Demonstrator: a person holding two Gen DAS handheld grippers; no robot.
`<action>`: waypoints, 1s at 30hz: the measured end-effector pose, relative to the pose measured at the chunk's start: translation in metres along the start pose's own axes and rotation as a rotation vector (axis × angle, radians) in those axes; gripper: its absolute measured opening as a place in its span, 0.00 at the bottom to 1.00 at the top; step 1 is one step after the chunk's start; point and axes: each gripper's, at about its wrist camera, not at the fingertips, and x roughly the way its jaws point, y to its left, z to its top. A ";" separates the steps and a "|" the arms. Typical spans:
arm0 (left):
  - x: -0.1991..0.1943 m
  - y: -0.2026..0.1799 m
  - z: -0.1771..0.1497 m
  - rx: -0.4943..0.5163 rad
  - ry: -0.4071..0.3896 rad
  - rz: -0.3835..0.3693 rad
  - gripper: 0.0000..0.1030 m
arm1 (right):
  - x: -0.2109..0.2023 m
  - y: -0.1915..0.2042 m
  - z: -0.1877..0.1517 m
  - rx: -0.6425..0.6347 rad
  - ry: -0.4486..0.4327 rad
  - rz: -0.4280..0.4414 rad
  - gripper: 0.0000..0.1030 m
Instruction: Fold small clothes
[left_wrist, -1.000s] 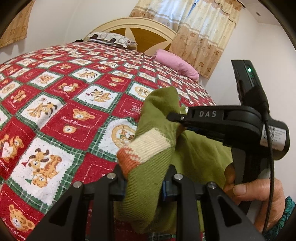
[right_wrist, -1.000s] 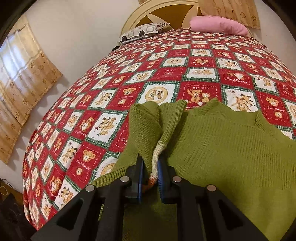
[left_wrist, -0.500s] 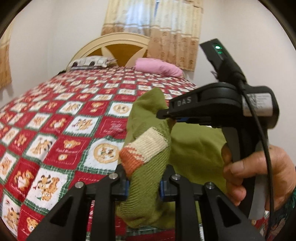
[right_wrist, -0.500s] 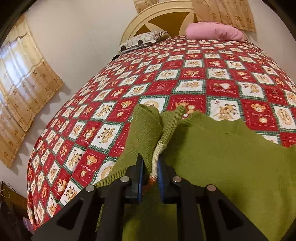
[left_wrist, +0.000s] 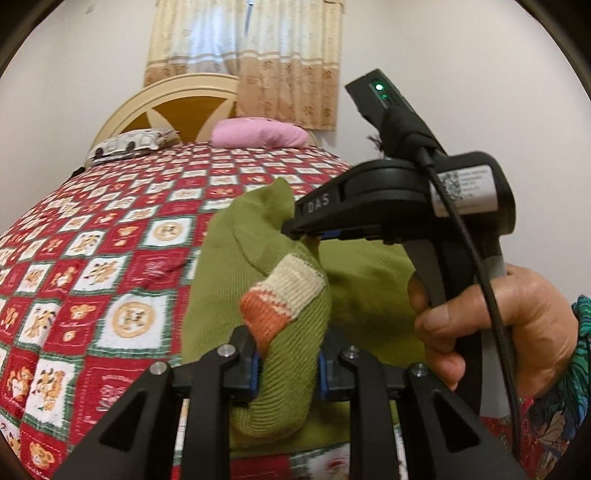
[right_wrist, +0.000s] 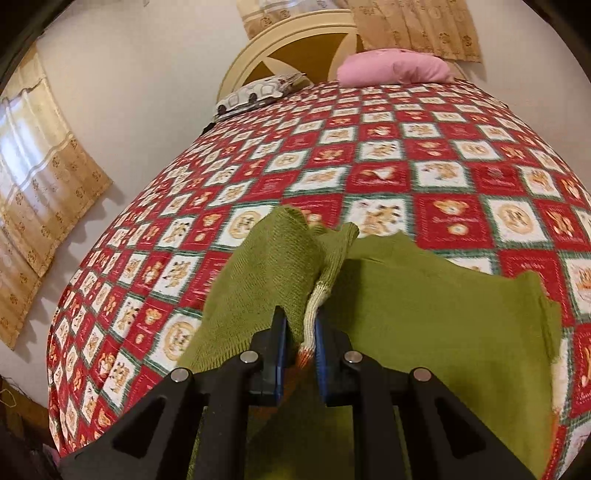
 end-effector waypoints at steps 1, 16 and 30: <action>0.002 -0.005 -0.001 0.006 0.007 -0.007 0.22 | -0.001 -0.005 -0.001 0.009 0.001 -0.001 0.13; 0.015 -0.047 -0.001 0.037 0.058 -0.069 0.22 | -0.020 -0.056 -0.016 0.068 -0.002 -0.038 0.13; 0.024 -0.096 0.005 0.086 0.061 -0.138 0.22 | -0.047 -0.099 -0.024 0.100 -0.016 -0.082 0.13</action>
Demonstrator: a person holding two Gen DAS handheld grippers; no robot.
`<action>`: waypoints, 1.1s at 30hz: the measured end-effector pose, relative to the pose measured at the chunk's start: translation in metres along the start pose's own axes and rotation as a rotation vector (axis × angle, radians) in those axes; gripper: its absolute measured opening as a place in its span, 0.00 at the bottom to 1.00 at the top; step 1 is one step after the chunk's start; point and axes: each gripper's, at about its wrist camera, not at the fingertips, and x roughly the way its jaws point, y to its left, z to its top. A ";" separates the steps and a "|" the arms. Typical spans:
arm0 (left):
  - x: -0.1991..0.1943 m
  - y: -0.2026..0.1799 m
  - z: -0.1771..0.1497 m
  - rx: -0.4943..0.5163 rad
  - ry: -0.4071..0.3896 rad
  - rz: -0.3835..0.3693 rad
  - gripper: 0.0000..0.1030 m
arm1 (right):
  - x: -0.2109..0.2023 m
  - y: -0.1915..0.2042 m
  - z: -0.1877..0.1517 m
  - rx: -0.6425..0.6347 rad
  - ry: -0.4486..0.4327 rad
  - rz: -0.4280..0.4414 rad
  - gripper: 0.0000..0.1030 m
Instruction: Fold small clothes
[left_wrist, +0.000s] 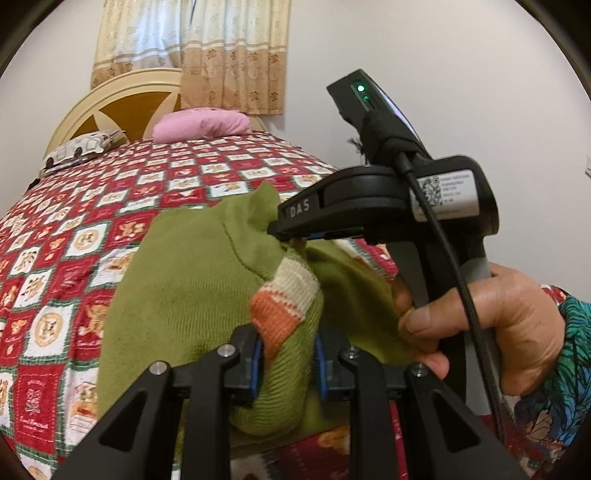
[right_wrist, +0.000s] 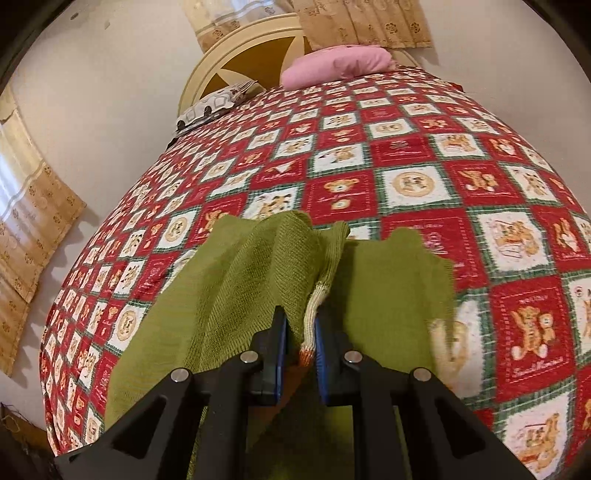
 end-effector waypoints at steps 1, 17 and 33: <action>0.001 -0.003 0.001 0.003 0.002 -0.005 0.22 | -0.002 -0.003 0.000 0.002 -0.001 -0.003 0.13; 0.025 -0.051 0.005 0.037 0.030 -0.066 0.20 | -0.023 -0.062 0.002 0.020 -0.016 -0.062 0.06; -0.034 -0.041 -0.027 0.078 0.000 -0.193 0.76 | -0.088 -0.111 -0.046 0.225 -0.081 -0.029 0.11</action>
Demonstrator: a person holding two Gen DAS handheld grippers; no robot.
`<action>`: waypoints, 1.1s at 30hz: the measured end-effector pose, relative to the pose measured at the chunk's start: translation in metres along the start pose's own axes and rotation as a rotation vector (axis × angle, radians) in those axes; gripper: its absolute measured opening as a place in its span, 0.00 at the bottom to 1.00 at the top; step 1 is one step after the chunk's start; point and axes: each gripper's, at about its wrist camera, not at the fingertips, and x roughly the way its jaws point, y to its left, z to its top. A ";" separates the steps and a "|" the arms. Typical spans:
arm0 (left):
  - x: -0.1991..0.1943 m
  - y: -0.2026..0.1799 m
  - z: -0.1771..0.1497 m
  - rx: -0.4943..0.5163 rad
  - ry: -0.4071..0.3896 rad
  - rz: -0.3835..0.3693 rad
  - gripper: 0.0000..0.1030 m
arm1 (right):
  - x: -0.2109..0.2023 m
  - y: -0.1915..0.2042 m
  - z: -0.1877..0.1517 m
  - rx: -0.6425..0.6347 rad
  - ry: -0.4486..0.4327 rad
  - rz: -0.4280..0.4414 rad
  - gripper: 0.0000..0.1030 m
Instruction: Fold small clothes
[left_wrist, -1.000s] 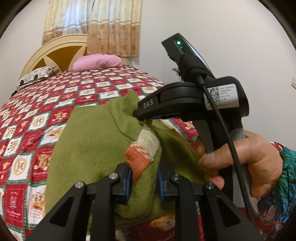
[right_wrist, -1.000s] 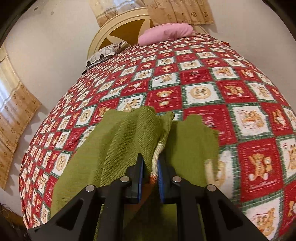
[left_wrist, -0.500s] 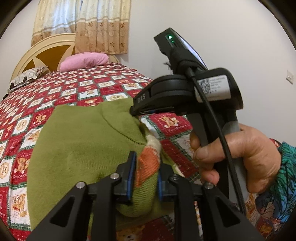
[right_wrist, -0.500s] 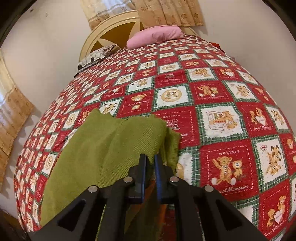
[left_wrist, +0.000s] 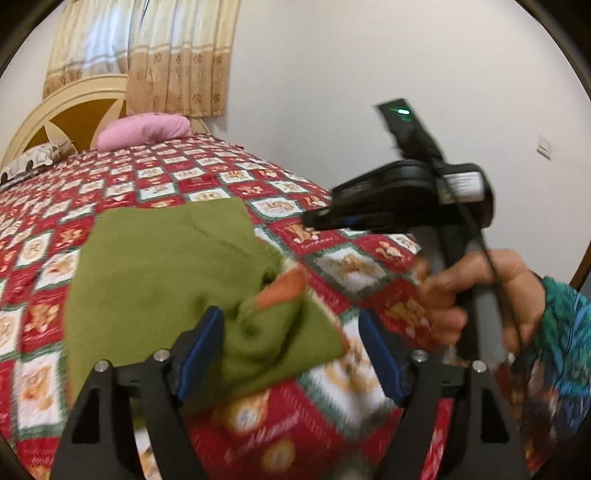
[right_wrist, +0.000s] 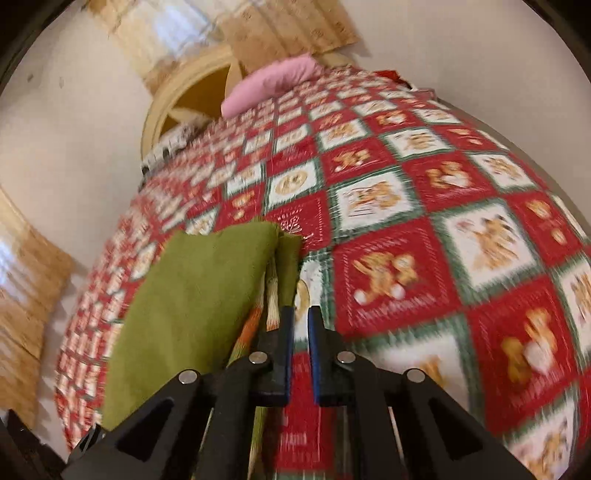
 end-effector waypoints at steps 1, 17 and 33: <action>-0.009 0.004 -0.005 -0.003 0.000 0.006 0.76 | -0.009 -0.001 -0.006 0.008 -0.009 0.003 0.19; -0.036 0.099 0.002 -0.196 -0.043 0.296 0.82 | -0.027 0.117 -0.085 -0.382 -0.011 -0.009 0.45; -0.008 0.129 -0.033 -0.343 0.103 0.227 0.94 | -0.043 0.051 -0.122 -0.085 -0.022 0.033 0.10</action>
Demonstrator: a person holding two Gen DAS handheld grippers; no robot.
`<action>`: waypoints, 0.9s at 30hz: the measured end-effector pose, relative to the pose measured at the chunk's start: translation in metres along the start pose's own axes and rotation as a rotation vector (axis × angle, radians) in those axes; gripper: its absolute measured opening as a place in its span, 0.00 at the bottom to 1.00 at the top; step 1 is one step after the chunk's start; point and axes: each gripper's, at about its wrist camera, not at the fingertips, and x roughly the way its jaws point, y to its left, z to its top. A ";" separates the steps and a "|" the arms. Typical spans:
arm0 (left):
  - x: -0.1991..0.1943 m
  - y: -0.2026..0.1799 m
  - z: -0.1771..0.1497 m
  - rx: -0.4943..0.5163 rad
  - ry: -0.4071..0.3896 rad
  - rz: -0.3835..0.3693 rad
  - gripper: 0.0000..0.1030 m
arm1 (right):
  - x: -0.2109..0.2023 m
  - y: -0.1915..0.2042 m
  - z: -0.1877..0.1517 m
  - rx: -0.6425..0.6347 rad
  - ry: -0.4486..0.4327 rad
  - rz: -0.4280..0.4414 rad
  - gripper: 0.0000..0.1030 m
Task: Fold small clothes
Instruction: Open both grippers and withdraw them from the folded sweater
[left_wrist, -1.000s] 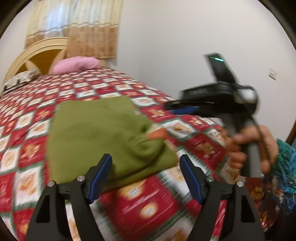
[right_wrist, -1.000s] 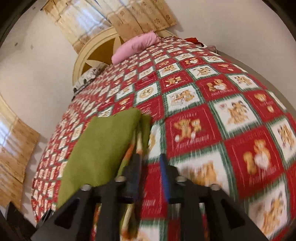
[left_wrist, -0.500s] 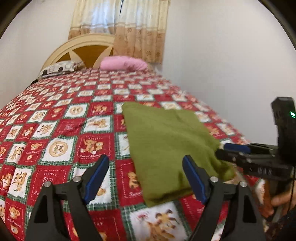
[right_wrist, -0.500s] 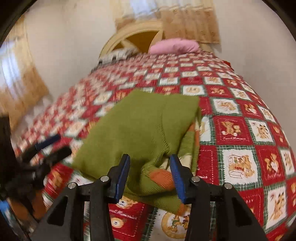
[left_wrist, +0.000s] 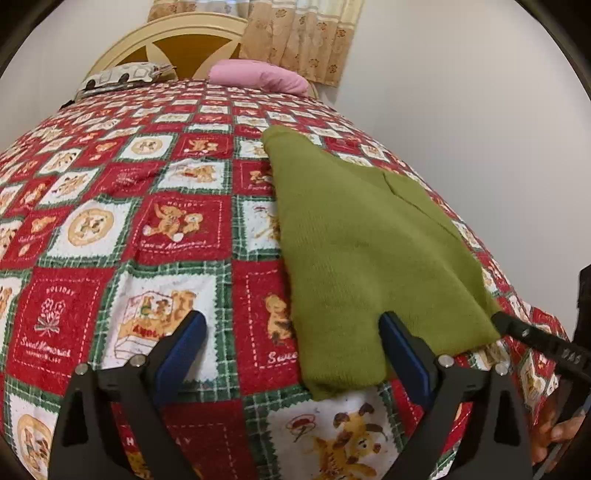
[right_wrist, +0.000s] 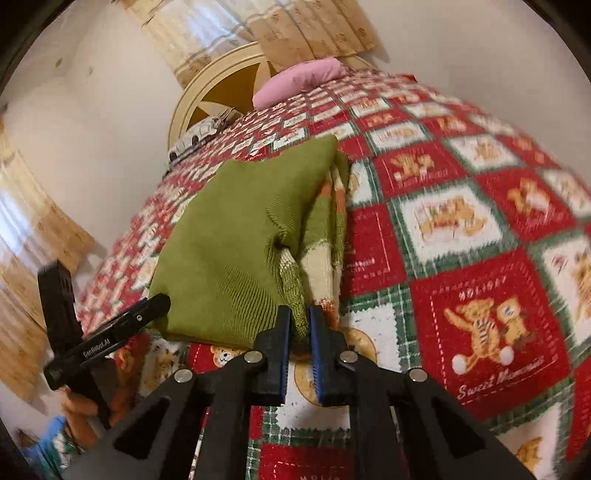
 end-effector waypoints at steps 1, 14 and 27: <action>0.000 0.000 0.000 -0.003 -0.004 0.001 0.94 | -0.004 0.004 0.004 -0.002 -0.011 -0.007 0.16; 0.002 -0.005 -0.002 0.019 -0.005 0.055 0.97 | 0.061 0.058 0.047 -0.211 0.059 -0.194 0.15; 0.007 -0.007 -0.004 0.034 0.018 0.083 1.00 | 0.062 0.033 0.033 -0.152 0.006 -0.238 0.15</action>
